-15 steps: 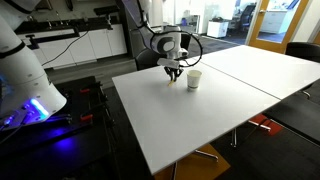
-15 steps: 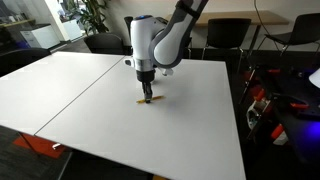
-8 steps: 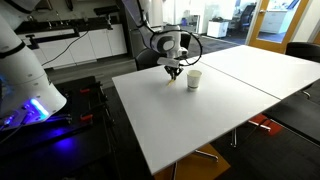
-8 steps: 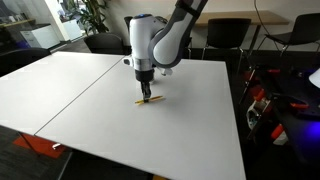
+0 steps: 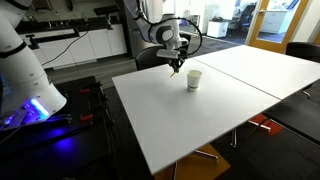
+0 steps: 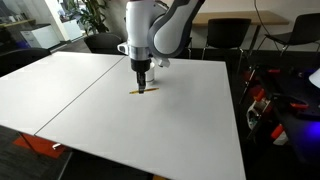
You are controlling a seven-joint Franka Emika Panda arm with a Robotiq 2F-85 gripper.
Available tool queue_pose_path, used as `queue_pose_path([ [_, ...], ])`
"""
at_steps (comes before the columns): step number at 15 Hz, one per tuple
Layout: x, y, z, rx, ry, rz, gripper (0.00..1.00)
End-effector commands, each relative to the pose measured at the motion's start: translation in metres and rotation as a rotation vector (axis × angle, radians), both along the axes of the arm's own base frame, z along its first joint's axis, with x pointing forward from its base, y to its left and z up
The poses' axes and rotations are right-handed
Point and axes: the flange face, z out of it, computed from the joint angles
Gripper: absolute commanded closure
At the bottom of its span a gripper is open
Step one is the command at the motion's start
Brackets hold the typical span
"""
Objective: Pick up the pen and put it in the cup
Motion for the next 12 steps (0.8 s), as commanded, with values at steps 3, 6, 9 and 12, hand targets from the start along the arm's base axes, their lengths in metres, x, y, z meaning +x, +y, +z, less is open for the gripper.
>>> queue_pose_path([
  [3,-0.009,0.000,0.048,-0.088,-0.139,-0.095,0.96],
  [6,-0.005,-0.004,0.062,-0.142,-0.247,-0.152,0.96],
  [9,0.000,-0.010,0.074,-0.202,-0.352,-0.215,0.96],
  [12,0.000,-0.013,0.083,-0.256,-0.419,-0.283,0.96],
])
